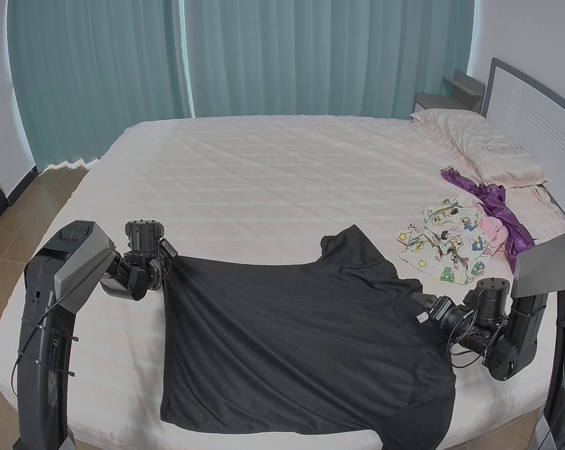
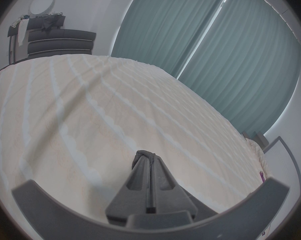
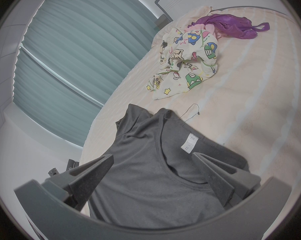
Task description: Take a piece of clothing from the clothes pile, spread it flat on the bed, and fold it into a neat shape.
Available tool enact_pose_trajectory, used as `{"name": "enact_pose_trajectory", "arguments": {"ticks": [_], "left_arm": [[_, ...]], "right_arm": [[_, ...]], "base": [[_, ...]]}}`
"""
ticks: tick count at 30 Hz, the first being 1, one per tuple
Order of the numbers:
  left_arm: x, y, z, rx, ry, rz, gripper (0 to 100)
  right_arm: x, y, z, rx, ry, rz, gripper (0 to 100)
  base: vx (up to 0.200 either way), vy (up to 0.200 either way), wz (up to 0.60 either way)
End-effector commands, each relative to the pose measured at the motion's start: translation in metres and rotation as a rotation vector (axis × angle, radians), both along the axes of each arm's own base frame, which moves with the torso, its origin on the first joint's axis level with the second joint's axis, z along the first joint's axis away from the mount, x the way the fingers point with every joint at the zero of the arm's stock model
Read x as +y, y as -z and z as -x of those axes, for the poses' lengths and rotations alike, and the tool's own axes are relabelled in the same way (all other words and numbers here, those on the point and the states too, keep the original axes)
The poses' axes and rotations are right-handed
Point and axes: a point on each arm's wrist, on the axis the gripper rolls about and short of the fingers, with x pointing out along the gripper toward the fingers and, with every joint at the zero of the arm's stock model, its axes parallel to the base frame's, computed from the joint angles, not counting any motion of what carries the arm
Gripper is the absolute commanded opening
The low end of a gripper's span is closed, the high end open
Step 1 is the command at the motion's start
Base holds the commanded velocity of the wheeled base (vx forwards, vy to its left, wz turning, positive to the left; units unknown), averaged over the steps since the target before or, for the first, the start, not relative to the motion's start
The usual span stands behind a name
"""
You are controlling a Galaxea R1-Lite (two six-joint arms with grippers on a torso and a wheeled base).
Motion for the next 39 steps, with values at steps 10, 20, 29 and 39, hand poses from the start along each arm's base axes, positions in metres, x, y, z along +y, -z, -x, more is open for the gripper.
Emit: {"name": "enact_pose_trajectory", "arguments": {"ticks": [10,20,29,39], "left_arm": [[0.002,-0.004,0.002,0.007,-0.017,-0.005,100],[0.004,-0.074,0.048,-0.023,-0.027,0.020,100],[0.004,-0.074,0.064,0.011,0.076,0.073,100],[-0.004,-0.073,0.058,0.004,0.096,0.072,100]], "right_arm": [[0.000,0.001,0.000,0.003,0.000,-0.001,100],[0.000,0.001,0.001,0.003,0.000,-0.001,100],[0.002,0.001,0.003,0.010,-0.007,-0.001,100],[0.002,0.001,0.005,-0.009,-0.008,-0.003,100]], "base": [[0.000,0.000,0.00],[0.000,0.000,0.00],[0.000,0.000,0.00],[0.000,0.000,0.00]]}}
